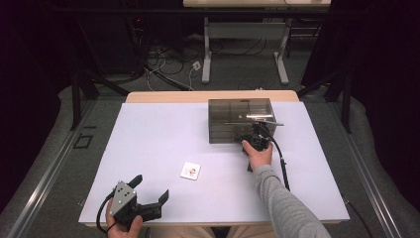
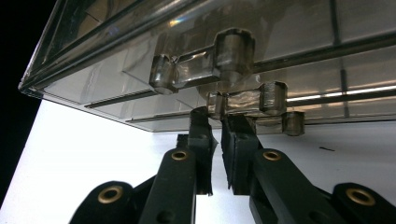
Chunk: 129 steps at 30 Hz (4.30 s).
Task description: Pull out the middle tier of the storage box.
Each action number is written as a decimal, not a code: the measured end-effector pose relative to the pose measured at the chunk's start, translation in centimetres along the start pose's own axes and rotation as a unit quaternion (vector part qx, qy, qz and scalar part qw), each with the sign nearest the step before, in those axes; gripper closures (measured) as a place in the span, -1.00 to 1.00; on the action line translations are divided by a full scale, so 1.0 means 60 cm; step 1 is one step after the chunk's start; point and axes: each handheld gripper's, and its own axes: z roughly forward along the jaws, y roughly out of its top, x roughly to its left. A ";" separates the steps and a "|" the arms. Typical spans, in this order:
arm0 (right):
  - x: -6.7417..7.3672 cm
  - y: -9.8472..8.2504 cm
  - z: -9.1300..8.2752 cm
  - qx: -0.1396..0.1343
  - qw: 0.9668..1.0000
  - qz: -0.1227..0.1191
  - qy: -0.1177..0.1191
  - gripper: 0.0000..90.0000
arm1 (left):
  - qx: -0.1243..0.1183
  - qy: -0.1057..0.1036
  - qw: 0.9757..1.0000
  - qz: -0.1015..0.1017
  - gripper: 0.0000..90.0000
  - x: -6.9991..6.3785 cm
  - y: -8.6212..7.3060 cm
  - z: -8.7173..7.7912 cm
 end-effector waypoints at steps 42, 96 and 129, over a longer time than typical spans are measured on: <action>-0.002 -0.016 -0.016 0.007 1.000 0.003 0.011 0.86 | 0.009 -0.003 1.000 0.005 -0.99 -0.001 0.000 0.002; -0.003 -0.016 -0.018 0.003 0.999 0.044 0.012 0.86 | 0.006 -0.003 1.000 0.003 -0.99 -0.002 0.000 0.002; -0.008 -0.032 -0.027 -0.005 0.999 0.043 0.028 0.86 | 0.011 -0.003 1.000 0.009 -0.99 -0.002 0.000 0.003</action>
